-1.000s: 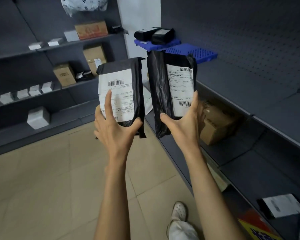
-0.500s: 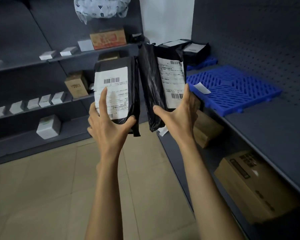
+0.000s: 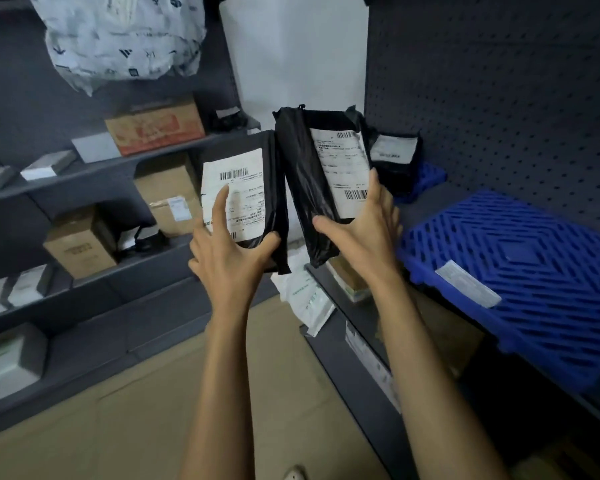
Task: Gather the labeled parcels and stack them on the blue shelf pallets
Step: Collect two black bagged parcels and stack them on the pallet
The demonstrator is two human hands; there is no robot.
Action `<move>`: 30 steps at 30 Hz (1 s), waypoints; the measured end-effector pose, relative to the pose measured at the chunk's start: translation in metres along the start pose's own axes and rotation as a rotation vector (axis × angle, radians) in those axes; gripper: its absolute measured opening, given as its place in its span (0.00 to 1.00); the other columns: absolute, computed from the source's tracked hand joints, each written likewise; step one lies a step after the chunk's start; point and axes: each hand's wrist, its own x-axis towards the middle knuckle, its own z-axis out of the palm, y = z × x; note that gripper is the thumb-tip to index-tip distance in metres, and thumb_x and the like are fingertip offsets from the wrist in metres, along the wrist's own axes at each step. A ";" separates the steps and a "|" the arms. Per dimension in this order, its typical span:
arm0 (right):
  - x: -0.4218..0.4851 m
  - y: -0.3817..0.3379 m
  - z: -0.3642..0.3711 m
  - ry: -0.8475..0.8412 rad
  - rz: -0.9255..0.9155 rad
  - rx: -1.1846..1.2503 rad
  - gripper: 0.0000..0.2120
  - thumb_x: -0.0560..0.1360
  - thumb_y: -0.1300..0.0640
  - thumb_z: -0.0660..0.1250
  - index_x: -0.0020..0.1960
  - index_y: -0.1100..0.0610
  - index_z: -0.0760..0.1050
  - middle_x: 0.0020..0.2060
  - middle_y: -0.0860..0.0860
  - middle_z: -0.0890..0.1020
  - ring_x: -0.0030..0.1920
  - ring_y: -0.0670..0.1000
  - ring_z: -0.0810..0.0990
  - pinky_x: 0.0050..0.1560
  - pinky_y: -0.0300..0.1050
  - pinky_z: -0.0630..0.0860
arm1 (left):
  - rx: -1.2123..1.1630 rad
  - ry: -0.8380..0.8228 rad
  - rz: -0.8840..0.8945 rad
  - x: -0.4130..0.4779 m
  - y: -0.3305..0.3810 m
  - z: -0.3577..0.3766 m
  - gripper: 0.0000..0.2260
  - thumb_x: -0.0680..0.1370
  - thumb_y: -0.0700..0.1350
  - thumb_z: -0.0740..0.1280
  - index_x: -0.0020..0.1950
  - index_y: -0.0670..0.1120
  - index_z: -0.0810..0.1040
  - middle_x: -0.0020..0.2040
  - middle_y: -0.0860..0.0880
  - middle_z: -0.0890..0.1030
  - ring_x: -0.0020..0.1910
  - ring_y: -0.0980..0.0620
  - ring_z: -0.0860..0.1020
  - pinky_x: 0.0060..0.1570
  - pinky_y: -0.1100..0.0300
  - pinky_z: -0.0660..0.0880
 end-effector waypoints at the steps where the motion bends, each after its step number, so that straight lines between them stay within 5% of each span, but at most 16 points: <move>1: 0.022 -0.005 0.006 0.018 0.011 -0.035 0.56 0.65 0.40 0.74 0.80 0.53 0.45 0.76 0.54 0.58 0.74 0.59 0.57 0.71 0.59 0.56 | -0.009 -0.020 0.012 0.024 0.002 0.009 0.39 0.63 0.62 0.67 0.74 0.66 0.60 0.72 0.46 0.65 0.71 0.44 0.64 0.67 0.41 0.59; 12: 0.207 0.020 0.015 0.167 0.181 -0.304 0.55 0.64 0.36 0.72 0.80 0.53 0.48 0.75 0.58 0.59 0.73 0.63 0.59 0.70 0.61 0.56 | 0.075 -0.341 0.166 0.203 0.066 0.145 0.35 0.69 0.65 0.68 0.74 0.61 0.62 0.71 0.41 0.66 0.68 0.37 0.66 0.66 0.42 0.60; 21: 0.312 0.074 0.014 0.021 0.314 -0.438 0.50 0.64 0.36 0.72 0.79 0.47 0.52 0.74 0.59 0.59 0.73 0.63 0.58 0.71 0.61 0.56 | 0.279 -0.511 0.289 0.260 0.115 0.248 0.37 0.70 0.68 0.65 0.75 0.55 0.61 0.73 0.37 0.61 0.68 0.34 0.65 0.67 0.42 0.59; 30: 0.326 0.096 0.016 -0.076 0.276 -0.455 0.44 0.68 0.33 0.68 0.78 0.42 0.52 0.78 0.56 0.54 0.76 0.61 0.53 0.72 0.61 0.50 | 0.189 -0.594 0.407 0.263 0.101 0.264 0.26 0.79 0.62 0.61 0.70 0.47 0.69 0.71 0.37 0.62 0.66 0.35 0.65 0.62 0.43 0.68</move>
